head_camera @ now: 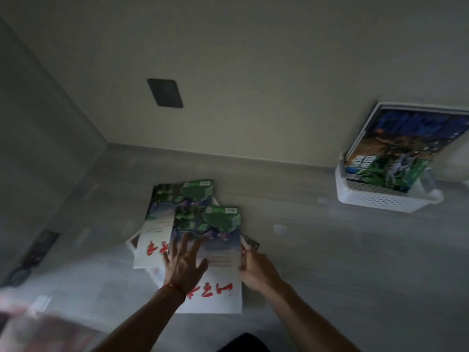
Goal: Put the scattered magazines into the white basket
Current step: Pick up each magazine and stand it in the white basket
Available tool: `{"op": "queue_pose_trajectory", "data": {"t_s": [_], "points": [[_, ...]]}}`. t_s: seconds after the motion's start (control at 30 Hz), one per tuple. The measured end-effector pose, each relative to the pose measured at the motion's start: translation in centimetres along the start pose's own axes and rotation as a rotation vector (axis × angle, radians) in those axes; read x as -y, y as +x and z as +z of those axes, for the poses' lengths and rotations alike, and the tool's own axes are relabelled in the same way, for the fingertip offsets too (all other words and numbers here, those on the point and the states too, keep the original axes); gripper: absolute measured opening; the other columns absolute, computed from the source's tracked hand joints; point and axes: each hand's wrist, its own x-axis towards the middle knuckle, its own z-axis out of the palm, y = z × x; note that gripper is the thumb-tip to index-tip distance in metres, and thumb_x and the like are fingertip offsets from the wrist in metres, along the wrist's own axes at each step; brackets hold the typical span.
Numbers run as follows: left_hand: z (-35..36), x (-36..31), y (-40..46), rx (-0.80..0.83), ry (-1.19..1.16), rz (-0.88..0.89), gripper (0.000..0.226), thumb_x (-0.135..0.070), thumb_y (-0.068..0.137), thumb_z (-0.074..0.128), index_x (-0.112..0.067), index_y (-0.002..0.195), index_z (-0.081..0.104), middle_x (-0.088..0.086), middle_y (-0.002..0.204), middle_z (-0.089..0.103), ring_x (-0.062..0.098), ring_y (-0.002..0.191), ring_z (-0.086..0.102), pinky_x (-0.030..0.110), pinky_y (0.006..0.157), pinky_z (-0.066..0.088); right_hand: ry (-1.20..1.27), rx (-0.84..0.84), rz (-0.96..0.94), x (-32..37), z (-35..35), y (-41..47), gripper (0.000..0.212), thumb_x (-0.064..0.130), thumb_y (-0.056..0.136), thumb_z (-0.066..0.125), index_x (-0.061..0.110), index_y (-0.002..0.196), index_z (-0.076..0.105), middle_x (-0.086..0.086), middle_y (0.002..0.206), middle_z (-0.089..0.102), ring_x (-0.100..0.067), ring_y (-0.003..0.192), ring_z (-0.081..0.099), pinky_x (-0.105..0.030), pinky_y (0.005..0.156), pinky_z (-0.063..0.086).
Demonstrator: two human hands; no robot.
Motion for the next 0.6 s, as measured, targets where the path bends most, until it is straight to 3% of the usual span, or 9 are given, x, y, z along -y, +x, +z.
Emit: {"op": "queue_pose_trajectory", "data": {"t_s": [0.1, 0.23, 0.33, 0.47, 0.6], "points": [[0.5, 1.4, 0.4, 0.025, 0.023, 0.061, 0.062, -0.052, 0.088, 0.058, -0.049, 0.143, 0.031, 0.000, 0.158, 0.024, 0.036, 0.147, 0.019, 0.062, 0.113, 0.030, -0.001, -0.096, 0.127, 1.2, 2.7, -0.5, 0.056, 0.024, 0.096, 0.060, 0.008, 0.141, 0.032, -0.009, 0.125, 0.065, -0.026, 0.108, 0.069, -0.033, 0.084, 0.059], [1.3, 0.7, 0.3, 0.023, 0.059, 0.066, 0.064, -0.058, 0.089, 0.053, -0.049, 0.145, 0.024, 0.005, 0.158, 0.023, 0.034, 0.143, 0.024, 0.060, 0.106, 0.037, 0.166, -0.151, 0.223, 1.4, 3.7, -1.0, 0.046, 0.017, 0.095, 0.062, 0.005, 0.131, 0.036, -0.011, 0.122, 0.065, -0.025, 0.100, 0.071, -0.033, 0.077, 0.062], [1.0, -0.8, -0.1, 0.033, 0.031, 0.102, 0.063, -0.056, 0.089, 0.054, -0.050, 0.144, 0.025, 0.004, 0.152, 0.028, 0.030, 0.136, 0.030, 0.055, 0.100, 0.042, 0.241, -0.186, 0.239, 0.2, 2.1, -1.8, 0.031, 0.015, 0.095, 0.062, 0.008, 0.121, 0.046, -0.009, 0.118, 0.068, -0.018, 0.089, 0.068, -0.016, 0.059, 0.054], [-0.7, -3.8, -0.4, 0.022, -0.051, 0.215, 0.067, -0.033, 0.085, 0.060, -0.043, 0.144, 0.031, 0.003, 0.153, 0.033, 0.028, 0.138, 0.029, 0.055, 0.100, 0.044, 0.182, -0.309, 0.060, -1.8, -3.3, -3.4, 0.023, 0.012, 0.093, 0.064, 0.011, 0.115, 0.063, -0.005, 0.107, 0.073, -0.018, 0.083, 0.067, -0.025, 0.071, 0.051], [-4.1, -10.2, 1.1, -0.245, 0.003, 0.578, 0.073, -0.024, 0.085, 0.063, -0.024, 0.152, 0.032, 0.015, 0.161, 0.025, 0.036, 0.150, 0.020, 0.062, 0.118, 0.025, 0.021, -0.304, -0.142, -2.3, -10.4, -5.3, 0.019, 0.020, 0.092, 0.064, 0.024, 0.110, 0.068, 0.007, 0.091, 0.075, -0.006, 0.072, 0.070, -0.028, 0.063, 0.055]]}}
